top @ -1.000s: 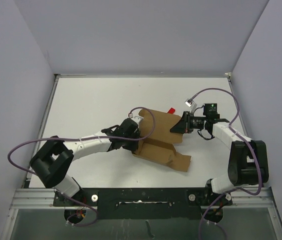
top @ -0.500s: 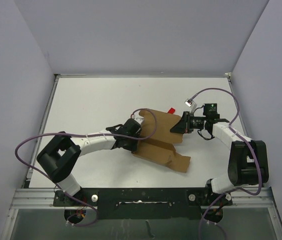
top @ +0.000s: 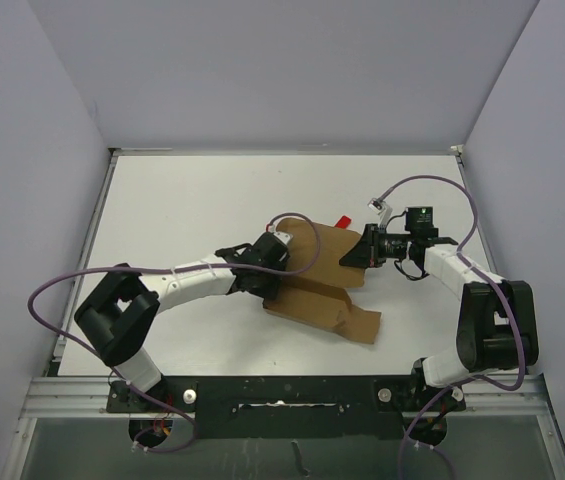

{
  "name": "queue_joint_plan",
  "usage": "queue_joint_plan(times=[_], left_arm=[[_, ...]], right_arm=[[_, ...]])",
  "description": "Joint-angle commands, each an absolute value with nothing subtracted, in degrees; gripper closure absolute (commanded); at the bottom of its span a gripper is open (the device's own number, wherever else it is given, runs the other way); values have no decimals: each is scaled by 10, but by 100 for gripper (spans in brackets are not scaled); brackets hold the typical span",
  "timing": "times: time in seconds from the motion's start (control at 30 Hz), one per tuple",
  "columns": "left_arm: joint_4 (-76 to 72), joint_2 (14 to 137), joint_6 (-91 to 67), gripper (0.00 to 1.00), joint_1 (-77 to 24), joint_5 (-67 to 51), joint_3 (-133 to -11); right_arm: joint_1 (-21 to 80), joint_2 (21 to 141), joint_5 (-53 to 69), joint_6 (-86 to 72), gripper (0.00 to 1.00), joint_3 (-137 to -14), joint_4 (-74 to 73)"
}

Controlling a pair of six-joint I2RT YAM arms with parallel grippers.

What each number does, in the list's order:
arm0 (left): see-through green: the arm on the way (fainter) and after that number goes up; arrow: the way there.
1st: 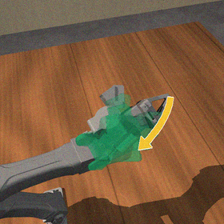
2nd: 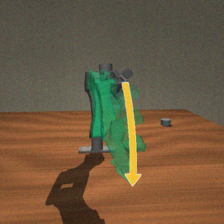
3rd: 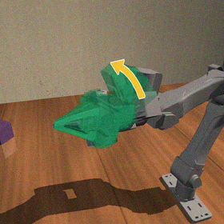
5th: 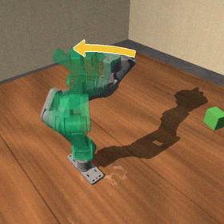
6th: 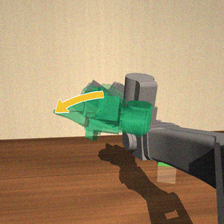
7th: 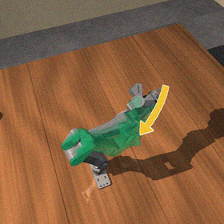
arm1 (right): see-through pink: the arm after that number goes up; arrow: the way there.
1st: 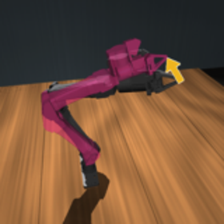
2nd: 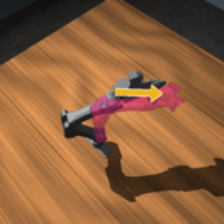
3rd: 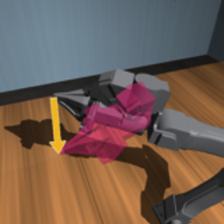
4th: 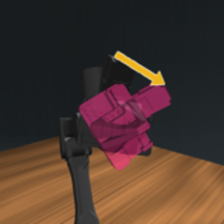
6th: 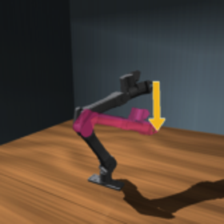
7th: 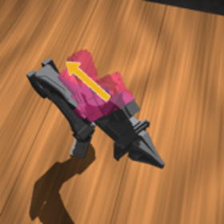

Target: Fold the paper box

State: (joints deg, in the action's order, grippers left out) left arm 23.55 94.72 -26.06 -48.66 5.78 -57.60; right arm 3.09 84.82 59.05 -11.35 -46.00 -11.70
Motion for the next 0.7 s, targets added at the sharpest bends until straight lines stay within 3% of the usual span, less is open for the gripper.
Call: queue_joint_plan(times=[0.0,0.3,0.67], left_arm=[[231,930,-256,71,-490,66,-606],[213,918,-265,70,-485,66,-576],[233,935,-270,81,-488,70,-567]], right_arm=[[40,834,596,-89,100,-473,-117],[52,815,604,-73,100,-470,-113],[56,813,604,-71,100,-471,-113]])
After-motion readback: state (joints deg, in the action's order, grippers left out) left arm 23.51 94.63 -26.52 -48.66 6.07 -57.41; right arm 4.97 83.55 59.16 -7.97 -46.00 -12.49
